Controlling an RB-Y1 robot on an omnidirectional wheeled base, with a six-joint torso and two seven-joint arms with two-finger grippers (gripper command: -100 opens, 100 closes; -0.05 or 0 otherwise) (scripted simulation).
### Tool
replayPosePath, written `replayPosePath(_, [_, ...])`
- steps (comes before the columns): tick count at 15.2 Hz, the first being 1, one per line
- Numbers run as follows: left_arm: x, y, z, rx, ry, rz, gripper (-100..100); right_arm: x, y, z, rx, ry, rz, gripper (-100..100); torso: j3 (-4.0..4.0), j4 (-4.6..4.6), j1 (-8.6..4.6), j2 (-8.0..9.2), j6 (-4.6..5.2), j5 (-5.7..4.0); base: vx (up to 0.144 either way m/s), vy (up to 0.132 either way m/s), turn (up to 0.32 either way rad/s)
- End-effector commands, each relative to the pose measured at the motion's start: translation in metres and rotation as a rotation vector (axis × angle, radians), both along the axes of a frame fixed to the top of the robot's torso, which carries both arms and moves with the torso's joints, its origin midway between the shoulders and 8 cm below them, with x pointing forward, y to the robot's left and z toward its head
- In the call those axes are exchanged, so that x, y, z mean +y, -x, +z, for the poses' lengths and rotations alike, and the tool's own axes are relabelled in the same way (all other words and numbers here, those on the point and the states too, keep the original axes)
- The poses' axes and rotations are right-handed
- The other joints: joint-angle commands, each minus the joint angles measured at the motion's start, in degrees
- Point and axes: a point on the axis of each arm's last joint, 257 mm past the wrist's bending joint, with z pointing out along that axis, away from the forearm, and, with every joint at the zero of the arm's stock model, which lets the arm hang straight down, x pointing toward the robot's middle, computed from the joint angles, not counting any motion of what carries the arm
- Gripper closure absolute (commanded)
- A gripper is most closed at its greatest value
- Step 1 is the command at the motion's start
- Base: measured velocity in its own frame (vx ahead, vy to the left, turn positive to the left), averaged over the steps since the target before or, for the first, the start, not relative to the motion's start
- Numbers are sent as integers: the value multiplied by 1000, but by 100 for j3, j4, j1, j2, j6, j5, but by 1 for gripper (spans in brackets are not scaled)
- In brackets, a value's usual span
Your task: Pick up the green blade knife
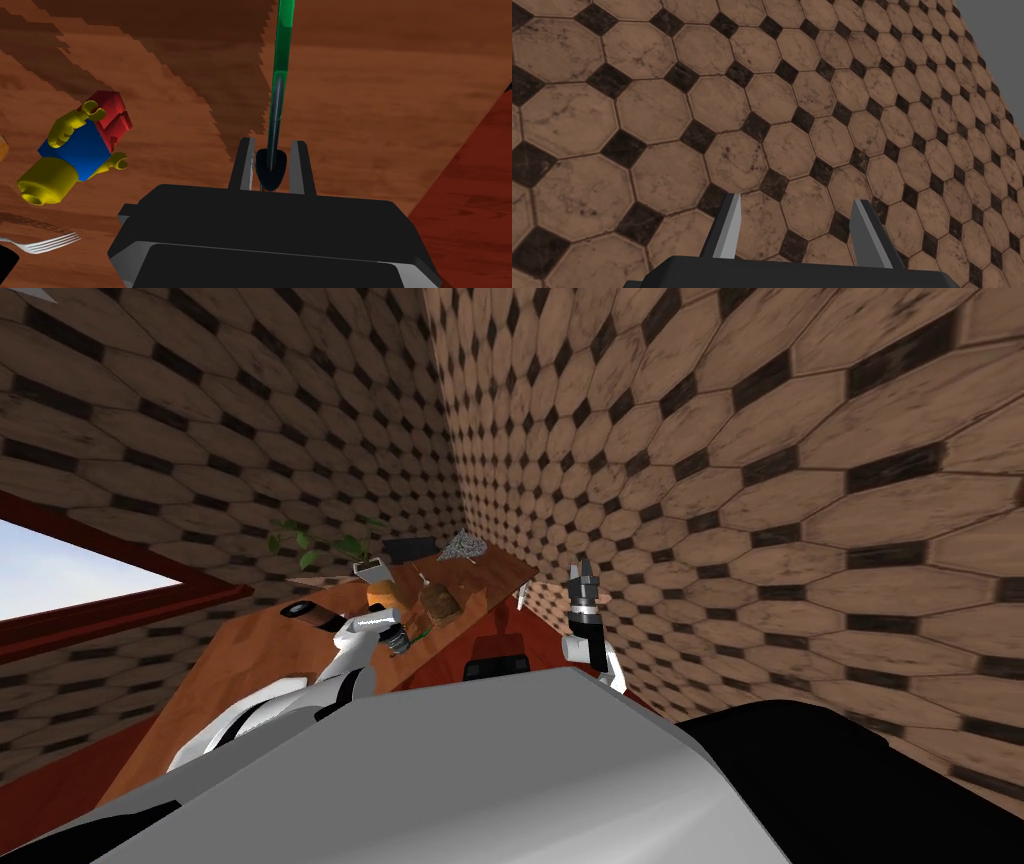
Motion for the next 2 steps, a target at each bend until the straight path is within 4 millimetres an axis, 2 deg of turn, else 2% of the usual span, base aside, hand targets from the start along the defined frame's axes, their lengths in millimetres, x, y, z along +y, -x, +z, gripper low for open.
replayPosePath(1, [4,-5,11,2,-3,2,100,0,0,0,0,0,0,0,0,0,0,0,0,0,-49,-24,-53])
replayPosePath(2, [3,-2,5,0,-2,1,100,0,0,0,0,0,0,0,3,1,-5,5,0,-1,-27,-12,-20])
